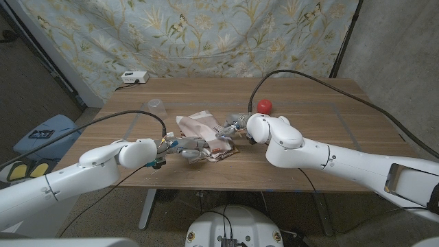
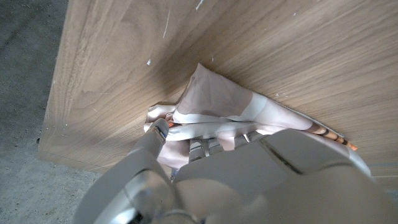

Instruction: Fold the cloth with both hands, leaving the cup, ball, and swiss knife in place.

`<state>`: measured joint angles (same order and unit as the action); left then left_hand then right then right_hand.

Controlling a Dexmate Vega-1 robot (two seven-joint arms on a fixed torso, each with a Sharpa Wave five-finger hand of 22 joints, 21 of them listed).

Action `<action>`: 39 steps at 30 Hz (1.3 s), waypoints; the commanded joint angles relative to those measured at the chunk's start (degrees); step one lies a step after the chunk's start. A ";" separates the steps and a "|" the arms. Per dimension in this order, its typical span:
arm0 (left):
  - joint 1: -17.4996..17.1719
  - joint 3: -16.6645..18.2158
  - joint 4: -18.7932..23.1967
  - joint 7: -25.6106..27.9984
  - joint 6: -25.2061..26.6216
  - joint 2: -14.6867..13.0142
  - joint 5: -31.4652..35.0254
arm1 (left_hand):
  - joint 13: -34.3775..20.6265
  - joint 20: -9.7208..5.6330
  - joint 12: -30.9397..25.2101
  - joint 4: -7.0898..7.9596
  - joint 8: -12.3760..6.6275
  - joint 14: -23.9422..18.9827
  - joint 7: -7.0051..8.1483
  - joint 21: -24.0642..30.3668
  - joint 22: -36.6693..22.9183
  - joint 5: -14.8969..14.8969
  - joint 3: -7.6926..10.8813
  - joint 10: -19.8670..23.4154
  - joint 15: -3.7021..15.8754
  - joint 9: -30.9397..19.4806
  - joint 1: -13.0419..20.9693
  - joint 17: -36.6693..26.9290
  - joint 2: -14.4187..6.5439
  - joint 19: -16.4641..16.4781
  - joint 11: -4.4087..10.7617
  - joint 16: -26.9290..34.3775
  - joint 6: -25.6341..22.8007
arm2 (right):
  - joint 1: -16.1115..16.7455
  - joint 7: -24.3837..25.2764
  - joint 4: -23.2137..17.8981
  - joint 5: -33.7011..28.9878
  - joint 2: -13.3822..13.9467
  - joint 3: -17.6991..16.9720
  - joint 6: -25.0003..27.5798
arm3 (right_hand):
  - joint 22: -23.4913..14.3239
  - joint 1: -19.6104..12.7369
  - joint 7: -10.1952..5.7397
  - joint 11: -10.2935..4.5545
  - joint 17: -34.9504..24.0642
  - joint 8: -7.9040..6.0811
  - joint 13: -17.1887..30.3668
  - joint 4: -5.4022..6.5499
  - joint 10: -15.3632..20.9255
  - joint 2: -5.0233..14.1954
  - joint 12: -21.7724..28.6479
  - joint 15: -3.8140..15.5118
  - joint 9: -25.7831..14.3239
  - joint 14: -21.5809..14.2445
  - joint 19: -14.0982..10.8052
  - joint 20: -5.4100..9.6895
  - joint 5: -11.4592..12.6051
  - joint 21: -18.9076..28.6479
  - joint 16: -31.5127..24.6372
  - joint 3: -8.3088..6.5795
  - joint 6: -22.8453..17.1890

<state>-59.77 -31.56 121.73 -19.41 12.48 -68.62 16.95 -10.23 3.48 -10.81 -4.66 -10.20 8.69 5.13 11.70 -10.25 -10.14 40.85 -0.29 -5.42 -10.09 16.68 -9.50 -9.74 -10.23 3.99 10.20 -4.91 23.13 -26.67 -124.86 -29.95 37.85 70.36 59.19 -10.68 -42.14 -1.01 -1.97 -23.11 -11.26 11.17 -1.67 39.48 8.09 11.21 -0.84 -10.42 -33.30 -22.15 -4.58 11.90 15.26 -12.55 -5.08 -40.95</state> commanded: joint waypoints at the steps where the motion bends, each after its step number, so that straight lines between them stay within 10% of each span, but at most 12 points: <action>1: -0.44 0.30 0.17 0.63 0.55 -0.09 0.11 | -0.25 -0.10 -0.24 -0.06 -0.27 -0.14 -0.15 0.28 -0.17 0.09 -0.19 1.04 0.05 -0.16 0.65 -0.26 -0.11 -3.17 -0.50 0.31 -0.58 | -0.76 1.28 -0.15 1.30 -0.49 2.38 1.66 | -0.12 -0.08 -0.21 -0.16 -0.06 -0.55 0.06 -0.32 0.61 0.41 0.41 0.13 -0.13 -0.51 -0.44 0.06 -0.20 -0.08 -0.30 -0.40 -0.64; 21: -0.95 0.69 1.00 1.39 1.34 -0.41 0.69 | -0.25 -0.10 -0.26 -0.05 -0.26 -0.15 -0.15 0.25 -0.17 0.08 -0.29 1.11 0.05 -0.17 0.76 -0.26 -0.17 -3.23 -0.66 0.32 -0.52 | -0.48 5.64 4.28 3.45 -1.21 4.09 0.87 | -0.12 0.49 -0.37 -0.50 0.16 -0.34 0.04 -0.37 0.71 0.31 0.21 0.60 -0.13 -0.89 -0.93 0.47 -0.31 -0.08 -0.51 -0.48 -0.66; 39: -4.06 2.94 4.74 3.91 3.61 -2.67 -0.41 | -0.25 -0.06 -0.24 -0.07 -0.30 -0.18 -0.13 0.28 -0.17 0.08 -0.38 1.07 0.12 -0.16 0.87 -0.26 -0.13 -3.15 -0.51 0.33 -0.60 | 0.18 7.46 -1.53 2.91 1.85 3.06 1.93 | -0.12 0.53 -0.56 -0.55 0.36 -0.37 0.03 -0.60 1.17 0.38 0.25 0.93 -0.13 -1.45 -1.20 0.56 -0.31 -0.12 -0.71 -0.75 -1.03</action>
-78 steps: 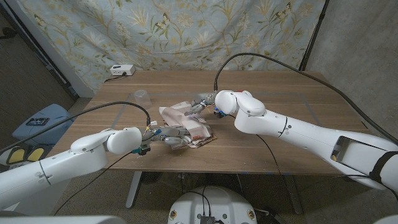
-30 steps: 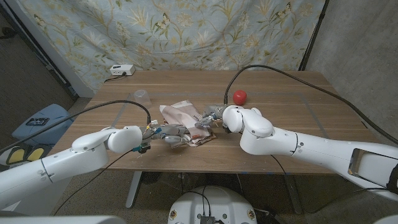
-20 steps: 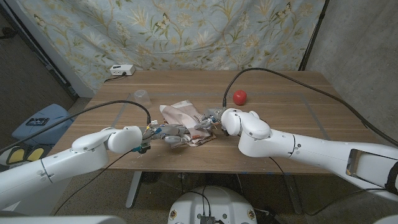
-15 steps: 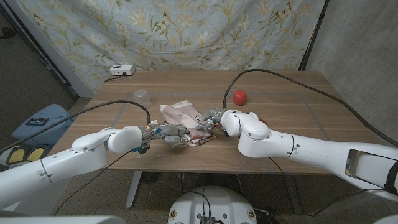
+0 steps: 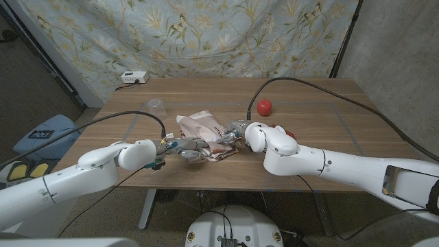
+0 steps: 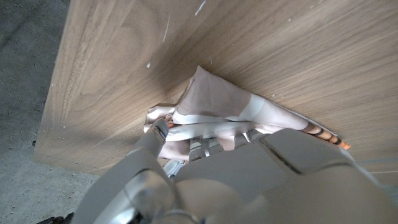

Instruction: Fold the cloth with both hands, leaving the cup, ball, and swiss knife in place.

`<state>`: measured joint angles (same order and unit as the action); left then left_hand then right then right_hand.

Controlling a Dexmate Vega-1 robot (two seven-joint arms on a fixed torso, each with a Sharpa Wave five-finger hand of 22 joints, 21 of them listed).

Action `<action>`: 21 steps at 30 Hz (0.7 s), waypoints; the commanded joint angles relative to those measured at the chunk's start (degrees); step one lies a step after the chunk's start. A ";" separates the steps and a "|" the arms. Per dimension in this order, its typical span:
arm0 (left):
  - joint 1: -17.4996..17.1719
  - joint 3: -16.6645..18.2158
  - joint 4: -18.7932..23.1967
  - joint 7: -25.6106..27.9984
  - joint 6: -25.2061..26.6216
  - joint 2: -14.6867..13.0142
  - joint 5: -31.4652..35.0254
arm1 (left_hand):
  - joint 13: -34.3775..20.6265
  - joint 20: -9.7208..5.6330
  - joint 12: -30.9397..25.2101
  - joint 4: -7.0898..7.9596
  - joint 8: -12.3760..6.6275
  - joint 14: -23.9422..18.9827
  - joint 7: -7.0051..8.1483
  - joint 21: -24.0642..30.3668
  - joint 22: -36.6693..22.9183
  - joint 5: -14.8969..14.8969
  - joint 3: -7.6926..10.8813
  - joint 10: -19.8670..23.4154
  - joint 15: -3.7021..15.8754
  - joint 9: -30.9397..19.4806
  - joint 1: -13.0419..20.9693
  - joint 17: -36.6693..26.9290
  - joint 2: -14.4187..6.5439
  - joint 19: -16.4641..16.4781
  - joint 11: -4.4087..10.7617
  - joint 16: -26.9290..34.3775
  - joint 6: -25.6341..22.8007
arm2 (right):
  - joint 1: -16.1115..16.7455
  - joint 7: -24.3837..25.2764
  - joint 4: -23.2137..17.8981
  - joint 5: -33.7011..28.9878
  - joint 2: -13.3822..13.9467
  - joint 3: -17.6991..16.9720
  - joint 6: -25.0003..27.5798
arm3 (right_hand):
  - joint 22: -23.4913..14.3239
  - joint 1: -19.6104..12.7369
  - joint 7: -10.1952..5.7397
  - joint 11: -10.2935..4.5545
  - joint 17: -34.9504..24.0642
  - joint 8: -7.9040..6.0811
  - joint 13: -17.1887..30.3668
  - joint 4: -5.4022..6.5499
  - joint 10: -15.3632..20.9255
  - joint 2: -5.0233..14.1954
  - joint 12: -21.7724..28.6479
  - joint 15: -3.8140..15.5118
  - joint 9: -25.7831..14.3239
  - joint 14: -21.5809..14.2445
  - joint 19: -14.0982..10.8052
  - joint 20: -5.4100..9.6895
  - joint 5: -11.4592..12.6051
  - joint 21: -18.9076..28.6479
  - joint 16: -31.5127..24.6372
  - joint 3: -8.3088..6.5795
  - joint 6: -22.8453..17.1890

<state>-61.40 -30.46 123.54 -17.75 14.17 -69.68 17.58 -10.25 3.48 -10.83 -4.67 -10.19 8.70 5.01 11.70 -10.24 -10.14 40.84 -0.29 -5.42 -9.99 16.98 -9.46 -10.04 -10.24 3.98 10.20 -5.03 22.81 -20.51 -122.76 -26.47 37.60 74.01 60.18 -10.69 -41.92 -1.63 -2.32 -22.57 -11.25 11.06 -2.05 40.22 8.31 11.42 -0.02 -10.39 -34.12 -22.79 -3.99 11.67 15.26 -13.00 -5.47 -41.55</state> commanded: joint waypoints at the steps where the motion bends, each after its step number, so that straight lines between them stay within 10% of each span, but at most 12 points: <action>1: -2.87 2.20 3.25 2.63 2.00 -1.99 -1.39 | -0.23 -0.02 -0.23 -0.07 -0.30 -0.22 0.02 0.28 -0.18 0.09 -0.38 1.08 0.14 -0.26 0.57 -0.30 0.19 -3.15 -0.50 0.34 -0.50 | 0.57 1.45 -3.81 -0.66 2.17 -0.63 1.09 | -0.11 0.30 0.05 -0.17 -0.16 -0.37 0.14 -0.24 0.40 0.14 0.02 0.10 -0.16 -0.67 -0.52 0.00 -0.08 -0.14 -0.27 -0.38 -0.42; 21: -10.86 9.90 8.77 12.92 4.76 -8.34 -7.31 | -0.23 0.02 -0.38 -0.12 -0.41 -0.57 0.07 0.40 -0.17 0.11 -0.61 1.54 0.13 -0.26 0.60 -0.29 0.38 -2.76 -0.79 0.43 -0.85 | 1.15 2.87 -5.33 -0.52 2.73 -1.85 1.04 | -0.10 0.45 0.05 -0.21 -0.07 -0.27 0.14 -0.53 0.54 0.00 -0.07 0.26 -0.16 -0.81 -0.69 0.02 -0.13 -0.25 -0.38 -0.56 -0.51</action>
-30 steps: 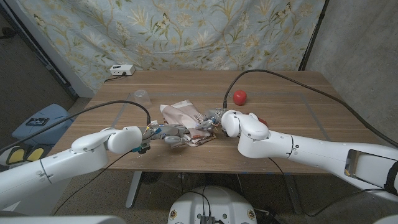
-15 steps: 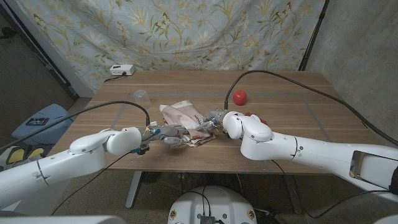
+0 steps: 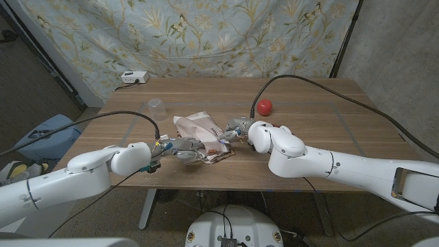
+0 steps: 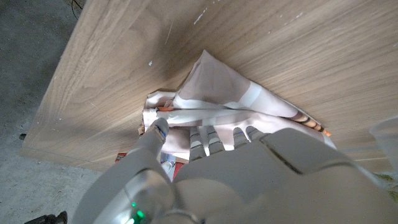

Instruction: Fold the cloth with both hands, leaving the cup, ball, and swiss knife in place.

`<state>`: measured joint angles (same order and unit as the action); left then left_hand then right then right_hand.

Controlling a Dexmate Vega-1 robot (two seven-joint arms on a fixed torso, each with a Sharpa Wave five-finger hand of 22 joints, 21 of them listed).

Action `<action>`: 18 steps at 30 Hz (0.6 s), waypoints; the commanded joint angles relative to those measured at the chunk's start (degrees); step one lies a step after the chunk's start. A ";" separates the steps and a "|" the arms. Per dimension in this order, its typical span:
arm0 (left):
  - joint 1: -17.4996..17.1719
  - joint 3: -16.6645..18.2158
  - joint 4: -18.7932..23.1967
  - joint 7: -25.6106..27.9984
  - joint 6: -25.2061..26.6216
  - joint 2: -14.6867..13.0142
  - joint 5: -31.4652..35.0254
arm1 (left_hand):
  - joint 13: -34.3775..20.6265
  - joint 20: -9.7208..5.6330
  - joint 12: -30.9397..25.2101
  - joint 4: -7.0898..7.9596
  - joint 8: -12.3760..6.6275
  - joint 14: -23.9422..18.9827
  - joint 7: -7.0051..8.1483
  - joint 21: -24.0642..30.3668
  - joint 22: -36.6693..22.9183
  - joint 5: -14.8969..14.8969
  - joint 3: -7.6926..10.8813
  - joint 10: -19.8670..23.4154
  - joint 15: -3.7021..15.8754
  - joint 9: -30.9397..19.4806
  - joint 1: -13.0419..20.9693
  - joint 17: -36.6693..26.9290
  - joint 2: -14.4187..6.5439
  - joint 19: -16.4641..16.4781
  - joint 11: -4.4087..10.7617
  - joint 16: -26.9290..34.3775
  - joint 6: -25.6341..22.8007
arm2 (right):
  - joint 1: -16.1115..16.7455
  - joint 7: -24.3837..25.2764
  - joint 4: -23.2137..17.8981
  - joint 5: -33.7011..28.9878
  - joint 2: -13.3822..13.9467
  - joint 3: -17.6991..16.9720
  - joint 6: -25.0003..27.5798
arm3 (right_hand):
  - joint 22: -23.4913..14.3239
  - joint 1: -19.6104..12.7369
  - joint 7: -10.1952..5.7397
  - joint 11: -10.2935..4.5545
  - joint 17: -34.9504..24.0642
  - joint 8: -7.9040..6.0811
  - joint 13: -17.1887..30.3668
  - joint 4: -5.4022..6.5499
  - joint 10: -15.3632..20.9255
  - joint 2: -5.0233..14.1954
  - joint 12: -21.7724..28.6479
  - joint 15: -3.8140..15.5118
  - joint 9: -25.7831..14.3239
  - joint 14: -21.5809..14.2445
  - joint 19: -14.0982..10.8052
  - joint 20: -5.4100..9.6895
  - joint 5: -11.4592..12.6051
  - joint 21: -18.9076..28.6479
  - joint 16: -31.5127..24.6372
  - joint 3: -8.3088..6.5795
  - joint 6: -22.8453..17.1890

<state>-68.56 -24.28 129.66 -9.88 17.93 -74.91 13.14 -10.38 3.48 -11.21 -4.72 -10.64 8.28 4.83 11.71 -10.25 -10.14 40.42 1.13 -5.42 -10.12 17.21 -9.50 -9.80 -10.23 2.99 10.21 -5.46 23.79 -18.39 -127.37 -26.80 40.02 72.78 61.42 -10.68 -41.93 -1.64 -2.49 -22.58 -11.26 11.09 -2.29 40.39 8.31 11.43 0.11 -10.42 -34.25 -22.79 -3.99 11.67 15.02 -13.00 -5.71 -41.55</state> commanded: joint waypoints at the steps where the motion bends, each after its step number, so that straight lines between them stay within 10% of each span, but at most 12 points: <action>1: -3.80 3.88 2.65 5.27 0.93 -3.22 -3.07 | -0.10 0.01 0.00 -0.08 0.05 -0.17 0.24 0.39 -0.16 0.11 -0.20 0.15 0.12 -0.12 0.37 -0.24 0.15 -2.76 0.18 0.42 -0.40 | 0.20 0.78 -0.68 -0.06 0.31 -0.82 -0.25 | -0.10 0.48 0.05 -0.06 -0.08 -0.25 0.11 -0.31 0.39 0.00 -0.07 0.15 -0.14 -0.91 -0.71 0.01 -0.14 -0.02 -0.51 -0.32 -0.49; 18: -4.83 5.88 1.91 9.05 1.40 -2.30 -6.82 | -0.11 -0.06 0.11 -0.23 0.33 -0.41 0.27 0.54 -0.15 0.14 -0.41 0.11 0.03 -0.11 0.45 -0.23 0.27 -2.21 -0.25 0.42 0.15 | 2.13 2.76 0.24 2.90 1.65 -5.45 -1.80 | -0.10 0.80 0.08 0.08 0.04 -0.19 0.11 -0.42 0.36 -0.11 -0.17 0.06 -0.14 -1.14 -1.00 -0.10 -0.20 -0.05 -0.59 -0.39 -0.54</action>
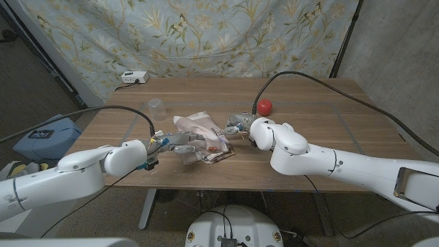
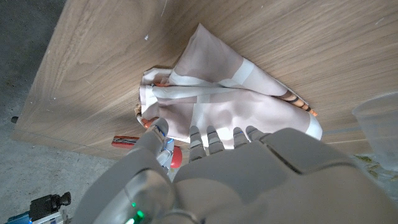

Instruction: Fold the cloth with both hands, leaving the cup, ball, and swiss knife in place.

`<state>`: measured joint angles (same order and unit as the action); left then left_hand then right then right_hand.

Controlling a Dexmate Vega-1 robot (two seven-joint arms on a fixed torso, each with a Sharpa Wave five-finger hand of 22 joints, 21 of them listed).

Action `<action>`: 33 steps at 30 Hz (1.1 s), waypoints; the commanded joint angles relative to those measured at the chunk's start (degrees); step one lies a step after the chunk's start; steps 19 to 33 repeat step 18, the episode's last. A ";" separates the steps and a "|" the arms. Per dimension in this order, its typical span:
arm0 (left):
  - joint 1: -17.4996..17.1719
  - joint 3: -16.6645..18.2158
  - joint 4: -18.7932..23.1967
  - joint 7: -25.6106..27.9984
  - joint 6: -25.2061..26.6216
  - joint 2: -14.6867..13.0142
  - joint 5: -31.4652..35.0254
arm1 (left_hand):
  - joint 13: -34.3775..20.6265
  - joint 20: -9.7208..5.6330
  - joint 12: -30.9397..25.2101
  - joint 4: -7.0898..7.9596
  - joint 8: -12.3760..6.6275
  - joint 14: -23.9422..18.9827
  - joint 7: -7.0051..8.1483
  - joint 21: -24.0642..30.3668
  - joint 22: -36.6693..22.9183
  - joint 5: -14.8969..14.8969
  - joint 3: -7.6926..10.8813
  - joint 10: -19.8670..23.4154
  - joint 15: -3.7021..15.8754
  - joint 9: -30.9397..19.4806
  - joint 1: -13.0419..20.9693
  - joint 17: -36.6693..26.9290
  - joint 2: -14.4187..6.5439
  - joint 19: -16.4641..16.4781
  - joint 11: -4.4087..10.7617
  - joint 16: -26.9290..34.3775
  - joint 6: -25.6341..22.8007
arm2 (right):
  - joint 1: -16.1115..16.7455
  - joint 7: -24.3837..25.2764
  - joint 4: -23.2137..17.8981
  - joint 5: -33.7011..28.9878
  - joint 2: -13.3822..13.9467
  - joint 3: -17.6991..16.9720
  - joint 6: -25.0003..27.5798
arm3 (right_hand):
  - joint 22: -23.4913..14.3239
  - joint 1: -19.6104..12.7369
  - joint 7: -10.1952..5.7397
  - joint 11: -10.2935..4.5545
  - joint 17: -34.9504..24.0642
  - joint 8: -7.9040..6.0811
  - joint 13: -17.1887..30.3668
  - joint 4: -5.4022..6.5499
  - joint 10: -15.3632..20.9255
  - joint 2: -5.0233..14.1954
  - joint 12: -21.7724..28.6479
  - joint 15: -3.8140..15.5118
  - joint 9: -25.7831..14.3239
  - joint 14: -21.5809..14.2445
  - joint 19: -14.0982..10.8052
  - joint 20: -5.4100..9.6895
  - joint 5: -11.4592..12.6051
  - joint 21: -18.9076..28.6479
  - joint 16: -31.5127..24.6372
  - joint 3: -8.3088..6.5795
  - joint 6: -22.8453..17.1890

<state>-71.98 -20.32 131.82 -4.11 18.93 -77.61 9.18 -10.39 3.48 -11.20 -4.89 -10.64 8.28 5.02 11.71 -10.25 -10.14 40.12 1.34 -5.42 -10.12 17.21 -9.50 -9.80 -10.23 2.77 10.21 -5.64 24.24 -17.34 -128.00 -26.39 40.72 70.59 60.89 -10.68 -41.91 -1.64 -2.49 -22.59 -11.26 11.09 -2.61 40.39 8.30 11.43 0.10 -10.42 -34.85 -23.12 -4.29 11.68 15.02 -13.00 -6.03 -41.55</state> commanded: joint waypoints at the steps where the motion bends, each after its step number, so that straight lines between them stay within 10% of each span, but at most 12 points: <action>1: -1.51 2.15 -0.31 3.70 0.52 0.73 -3.32 | -0.11 -0.09 0.25 -0.05 0.45 -0.39 -0.04 0.54 -0.14 0.15 -0.16 -0.48 -0.03 -0.12 0.45 -0.24 0.26 -2.18 -0.23 0.40 0.71 | 2.01 2.11 1.02 2.81 1.11 -3.81 -1.53 | -0.10 0.87 0.11 0.08 0.06 -0.25 0.12 -0.08 0.40 -0.13 -0.16 0.14 -0.14 -0.57 -0.69 0.18 -0.21 -0.05 -0.60 -0.04 -0.72; 33: 2.03 1.71 -3.83 4.78 -1.29 5.58 -5.47 | -0.13 0.27 0.22 0.23 0.37 -0.76 -0.18 0.68 -0.13 0.21 -0.66 -0.71 -0.24 -0.13 0.20 -0.31 0.21 -1.60 0.00 0.50 1.07 | 4.29 6.01 3.24 6.43 2.96 -10.76 -4.91 | -0.09 1.05 0.08 0.26 0.12 -0.39 0.17 -0.37 1.19 -0.30 0.05 1.27 -0.18 -1.16 -1.00 0.90 -0.26 -0.09 -0.89 -0.10 -1.34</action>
